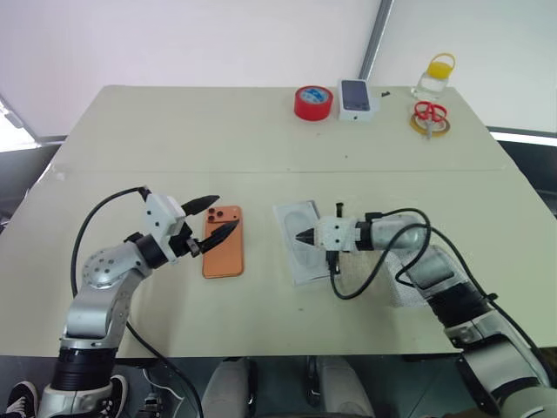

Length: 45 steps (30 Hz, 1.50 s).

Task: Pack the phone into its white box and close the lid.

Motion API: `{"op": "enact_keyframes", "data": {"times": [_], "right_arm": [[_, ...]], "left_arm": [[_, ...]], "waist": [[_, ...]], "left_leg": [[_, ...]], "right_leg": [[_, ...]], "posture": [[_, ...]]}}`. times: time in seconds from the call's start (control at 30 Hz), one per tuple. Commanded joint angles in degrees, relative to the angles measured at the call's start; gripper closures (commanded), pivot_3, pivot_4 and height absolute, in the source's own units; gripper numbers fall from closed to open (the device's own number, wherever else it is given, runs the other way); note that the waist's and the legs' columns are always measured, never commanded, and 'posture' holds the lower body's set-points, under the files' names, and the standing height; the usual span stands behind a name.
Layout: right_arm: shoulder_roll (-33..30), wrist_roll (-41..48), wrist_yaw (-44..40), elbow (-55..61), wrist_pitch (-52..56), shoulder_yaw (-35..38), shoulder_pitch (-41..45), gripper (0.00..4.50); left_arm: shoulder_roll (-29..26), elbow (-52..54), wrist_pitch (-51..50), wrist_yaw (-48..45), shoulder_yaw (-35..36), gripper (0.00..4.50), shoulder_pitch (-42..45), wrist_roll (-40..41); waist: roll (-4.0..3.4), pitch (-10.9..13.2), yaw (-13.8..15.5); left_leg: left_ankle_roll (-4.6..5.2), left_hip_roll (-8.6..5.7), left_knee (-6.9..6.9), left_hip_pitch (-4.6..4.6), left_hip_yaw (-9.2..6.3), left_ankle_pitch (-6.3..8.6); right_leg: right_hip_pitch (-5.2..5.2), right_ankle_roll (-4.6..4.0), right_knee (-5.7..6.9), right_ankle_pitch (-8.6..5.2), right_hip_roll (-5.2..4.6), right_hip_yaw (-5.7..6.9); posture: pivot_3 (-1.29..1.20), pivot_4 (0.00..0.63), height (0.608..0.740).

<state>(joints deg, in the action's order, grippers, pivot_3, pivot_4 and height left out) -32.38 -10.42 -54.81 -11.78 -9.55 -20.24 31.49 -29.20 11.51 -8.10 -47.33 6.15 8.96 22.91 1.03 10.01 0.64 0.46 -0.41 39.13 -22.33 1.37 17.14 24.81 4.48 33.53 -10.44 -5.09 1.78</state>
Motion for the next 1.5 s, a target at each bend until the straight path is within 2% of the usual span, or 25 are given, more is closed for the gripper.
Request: {"op": "enact_keyframes", "data": {"times": [0.03, 0.27, 0.43, 0.73, 1.03, 1.13, 1.33, 1.5], "right_arm": [[-1.82, -1.14, -0.99, 0.68, -2.11, -0.14, 0.97, 4.44], [-6.01, -1.09, -4.73, 1.87, -2.99, -0.01, 1.28, 4.44], [-4.11, 1.95, -5.37, 3.60, -0.81, 1.03, 1.14, 4.44], [-2.45, 2.38, -3.91, 4.02, -0.70, 1.73, 1.00, 4.44], [-10.18, 10.15, -7.40, 7.41, 3.96, 10.40, -1.35, 4.44], [-13.50, 7.95, -8.14, 6.21, 1.29, 9.77, -3.60, 4.44], [-15.65, 6.17, -9.37, 6.83, -1.37, 8.07, -7.47, 4.44], [-16.04, 8.98, -11.87, 10.71, 1.33, 8.35, -10.03, 4.44]], "left_arm": [[0.00, 1.47, 0.62, 0.52, -0.24, 1.10, 0.38, -0.22], [0.08, 0.39, 1.06, 1.32, -0.45, 1.10, 1.46, -0.29], [0.30, 0.11, 1.24, 1.55, -0.82, 1.10, 1.52, -0.59], [0.55, 0.00, 1.15, 1.68, -0.67, 1.10, 1.93, -1.05], [0.25, 0.46, 1.11, 1.31, -0.23, 1.10, 0.67, -0.59], [0.28, 0.11, 1.20, 1.09, -0.25, 1.10, 0.79, -0.59], [0.44, -0.40, 1.46, 0.92, -0.83, 1.10, 1.81, -0.98], [0.04, -0.58, 1.35, 0.75, -0.49, 1.10, 1.90, -0.83]], "waist": [[0.00, 0.00, -0.04], [0.01, 0.00, -0.02], [0.01, 0.00, -0.03], [0.00, 0.00, 0.01], [0.00, 0.00, 0.05], [-0.01, 0.00, 0.09], [-0.01, 0.01, -0.08], [-0.01, 0.00, 0.06]], "left_leg": [[0.00, 0.00, 0.00, 0.00, -0.01, 0.00], [0.01, 0.01, 0.00, 0.06, -0.01, 0.00], [0.00, 0.01, 0.00, 0.05, -0.01, 0.00], [0.00, 0.02, 0.00, 0.05, -0.02, 0.00], [0.00, 0.02, 0.00, 0.05, -0.02, 0.00], [0.01, 0.02, 0.00, 0.05, -0.02, 0.00], [0.01, 0.05, -0.01, 0.06, 0.01, 0.00], [0.01, 0.05, 0.00, 0.06, 0.02, 0.00]], "right_leg": [[0.00, 0.00, 0.00, 0.00, 0.00, 0.00], [-0.06, 0.00, -0.01, 0.00, 0.01, 0.00], [-0.06, 0.00, -0.01, 0.00, 0.02, 0.00], [-0.06, 0.00, 0.00, 0.00, 0.02, 0.00], [-0.06, 0.00, -0.01, 0.00, 0.01, 0.00], [-0.06, -0.01, -0.01, 0.00, 0.02, 0.01], [-0.05, 0.00, -0.01, 0.00, 0.06, 0.00], [-0.05, 0.00, -0.01, 0.00, 0.05, -0.02]], "posture": [[0.00, 0.150, 0.740], [0.00, 0.150, 0.740], [0.00, 0.150, 0.740], [0.00, 0.150, 0.740], [0.00, 0.150, 0.740], [0.00, 0.150, 0.740], [0.00, 0.150, 0.740], [0.00, 0.150, 0.740]]}}
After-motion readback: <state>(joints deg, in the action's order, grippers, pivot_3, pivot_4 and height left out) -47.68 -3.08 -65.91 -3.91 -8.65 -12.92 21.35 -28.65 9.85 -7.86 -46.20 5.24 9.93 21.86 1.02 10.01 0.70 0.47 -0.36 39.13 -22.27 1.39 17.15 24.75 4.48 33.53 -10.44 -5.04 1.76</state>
